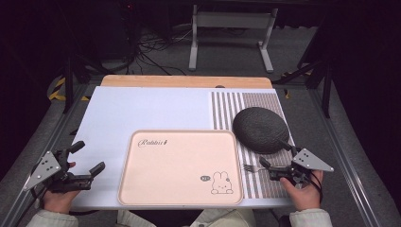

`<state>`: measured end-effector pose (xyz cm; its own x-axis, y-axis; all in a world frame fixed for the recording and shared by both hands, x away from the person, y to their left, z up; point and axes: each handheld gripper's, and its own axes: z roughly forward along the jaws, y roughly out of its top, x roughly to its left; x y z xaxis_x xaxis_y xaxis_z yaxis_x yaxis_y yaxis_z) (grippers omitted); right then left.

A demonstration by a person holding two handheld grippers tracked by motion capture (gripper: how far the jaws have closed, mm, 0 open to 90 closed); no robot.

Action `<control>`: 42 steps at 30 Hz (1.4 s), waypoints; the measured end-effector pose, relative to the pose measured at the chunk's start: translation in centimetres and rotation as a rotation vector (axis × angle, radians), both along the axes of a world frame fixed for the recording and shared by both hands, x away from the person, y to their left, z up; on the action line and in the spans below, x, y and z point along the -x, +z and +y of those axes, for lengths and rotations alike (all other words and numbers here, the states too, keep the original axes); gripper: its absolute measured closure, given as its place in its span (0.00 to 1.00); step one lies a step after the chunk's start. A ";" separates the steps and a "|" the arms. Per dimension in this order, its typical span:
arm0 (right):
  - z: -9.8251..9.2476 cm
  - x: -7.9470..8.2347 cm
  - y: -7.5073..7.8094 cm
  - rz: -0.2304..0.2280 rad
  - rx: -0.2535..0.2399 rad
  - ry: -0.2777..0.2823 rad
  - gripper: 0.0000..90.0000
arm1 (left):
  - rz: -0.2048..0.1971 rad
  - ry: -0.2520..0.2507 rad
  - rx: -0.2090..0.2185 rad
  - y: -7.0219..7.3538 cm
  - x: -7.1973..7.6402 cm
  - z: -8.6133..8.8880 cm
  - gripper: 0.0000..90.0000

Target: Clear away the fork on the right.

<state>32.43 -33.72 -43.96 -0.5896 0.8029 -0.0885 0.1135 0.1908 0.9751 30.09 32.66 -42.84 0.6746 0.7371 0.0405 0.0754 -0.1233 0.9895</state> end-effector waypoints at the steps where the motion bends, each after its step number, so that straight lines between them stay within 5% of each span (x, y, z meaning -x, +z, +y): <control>1: 0.0 0.0 0.0 0.001 -0.001 0.000 0.05 | 0.000 0.000 0.000 0.0 0.0 0.0 0.00; 26: -0.3 0.0 0.1 0.004 -0.023 0.005 0.05 | -0.006 -0.002 0.002 0.0 0.0 0.0 0.00; 42: 0.1 -1.6 3.3 0.038 -0.019 0.062 0.05 | 0.001 0.003 0.000 0.0 0.0 0.0 0.00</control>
<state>33.99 -33.58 -40.65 -0.6410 0.7659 -0.0499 0.1393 0.1800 0.9737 30.10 32.68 -42.85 0.6723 0.7392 0.0403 0.0766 -0.1235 0.9894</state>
